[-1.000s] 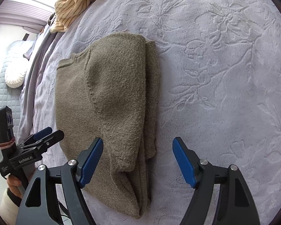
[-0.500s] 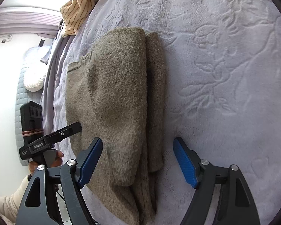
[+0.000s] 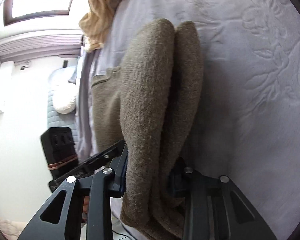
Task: Fold small clothes
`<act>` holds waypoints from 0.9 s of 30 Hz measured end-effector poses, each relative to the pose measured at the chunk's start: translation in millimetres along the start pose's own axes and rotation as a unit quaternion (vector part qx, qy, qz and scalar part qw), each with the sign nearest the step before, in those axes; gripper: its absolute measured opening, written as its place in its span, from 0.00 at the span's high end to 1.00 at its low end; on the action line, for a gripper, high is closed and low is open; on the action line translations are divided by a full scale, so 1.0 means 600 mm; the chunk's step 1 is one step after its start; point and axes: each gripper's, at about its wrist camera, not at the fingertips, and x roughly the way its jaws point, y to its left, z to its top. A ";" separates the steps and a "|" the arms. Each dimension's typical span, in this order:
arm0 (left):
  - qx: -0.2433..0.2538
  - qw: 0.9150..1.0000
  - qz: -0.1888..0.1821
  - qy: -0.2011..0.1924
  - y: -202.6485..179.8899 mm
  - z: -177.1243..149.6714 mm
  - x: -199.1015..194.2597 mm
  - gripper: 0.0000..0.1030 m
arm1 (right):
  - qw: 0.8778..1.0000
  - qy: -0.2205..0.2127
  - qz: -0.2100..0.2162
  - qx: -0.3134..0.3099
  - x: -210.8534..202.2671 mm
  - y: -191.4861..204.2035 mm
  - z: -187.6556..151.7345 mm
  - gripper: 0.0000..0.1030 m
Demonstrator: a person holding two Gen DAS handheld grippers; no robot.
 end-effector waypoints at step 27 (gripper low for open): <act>-0.056 0.988 0.142 -0.029 0.205 -0.250 -0.213 0.56 | 0.946 -0.011 -0.303 -0.117 0.111 0.220 -0.304 0.94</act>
